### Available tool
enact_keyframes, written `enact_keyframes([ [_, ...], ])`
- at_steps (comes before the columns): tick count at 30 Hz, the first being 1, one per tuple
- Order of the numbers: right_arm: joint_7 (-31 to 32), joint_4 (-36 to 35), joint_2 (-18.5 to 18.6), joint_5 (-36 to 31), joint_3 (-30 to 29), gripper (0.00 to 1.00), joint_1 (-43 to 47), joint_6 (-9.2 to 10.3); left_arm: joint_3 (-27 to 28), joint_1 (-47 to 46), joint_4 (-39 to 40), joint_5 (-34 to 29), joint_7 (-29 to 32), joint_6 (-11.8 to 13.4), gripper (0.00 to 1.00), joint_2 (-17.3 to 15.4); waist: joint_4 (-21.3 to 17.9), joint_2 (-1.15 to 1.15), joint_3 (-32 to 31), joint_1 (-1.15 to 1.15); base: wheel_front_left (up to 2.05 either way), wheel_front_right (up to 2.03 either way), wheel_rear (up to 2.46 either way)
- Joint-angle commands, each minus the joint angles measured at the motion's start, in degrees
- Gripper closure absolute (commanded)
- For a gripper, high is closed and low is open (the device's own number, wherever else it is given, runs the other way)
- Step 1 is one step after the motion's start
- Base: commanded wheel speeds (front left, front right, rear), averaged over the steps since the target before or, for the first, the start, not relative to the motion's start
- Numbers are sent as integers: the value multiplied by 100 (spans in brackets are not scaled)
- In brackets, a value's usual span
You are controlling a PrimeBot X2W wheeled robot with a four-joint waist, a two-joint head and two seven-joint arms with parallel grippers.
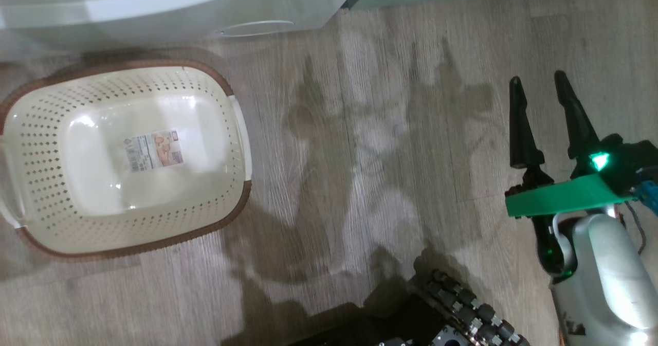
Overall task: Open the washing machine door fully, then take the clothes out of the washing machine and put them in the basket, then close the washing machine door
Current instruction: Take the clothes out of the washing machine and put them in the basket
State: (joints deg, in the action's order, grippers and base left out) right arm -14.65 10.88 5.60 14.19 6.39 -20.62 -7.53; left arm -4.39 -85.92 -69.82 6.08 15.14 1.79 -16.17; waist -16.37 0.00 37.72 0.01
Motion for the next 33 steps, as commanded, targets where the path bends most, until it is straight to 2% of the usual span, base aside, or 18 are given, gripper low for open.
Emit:
enact_keyframes([
  [1,-35,-188,-8,40,72,0,28,4,-10,-237,92,-38,38,63,0,-270,-28,0,67,-1,0,0,0],
  [7,-35,-213,-55,69,8,0,-6,4,-215,-244,-156,-178,294,175,0,-316,-57,0,164,-1,0,0,0],
  [8,-35,-218,-64,69,7,0,-9,4,-243,-229,-183,-196,331,190,6,-333,-64,0,169,-1,0,0,0],
  [9,-35,-221,-71,69,11,0,-12,4,-272,-213,-206,-214,359,206,33,-353,-73,0,170,-1,0,0,0],
  [10,-35,-225,-78,70,16,0,-15,4,-307,-197,-225,-240,380,221,56,-378,-80,0,171,-1,0,0,0],
  [11,-35,-234,-88,76,24,0,-25,4,-376,-170,-254,-290,407,242,100,-432,-96,0,171,-1,0,0,0],
  [15,-35,-235,-94,78,-4,0,-28,4,-475,-101,-291,-323,386,198,100,-451,-86,0,146,-1,0,0,0],
  [20,-35,-166,-52,64,-65,0,46,4,-655,128,-304,-406,15,202,100,-328,15,0,-64,-1,0,0,0],
  [30,-35,-44,99,27,-172,0,419,4,-1065,1277,-355,-551,-565,322,100,338,390,0,-1126,-1,0,0,0],
  [33,-35,7,164,16,-187,0,611,4,-1008,1734,-367,-371,-741,141,100,571,547,0,-1521,-1,0,0,0],
])
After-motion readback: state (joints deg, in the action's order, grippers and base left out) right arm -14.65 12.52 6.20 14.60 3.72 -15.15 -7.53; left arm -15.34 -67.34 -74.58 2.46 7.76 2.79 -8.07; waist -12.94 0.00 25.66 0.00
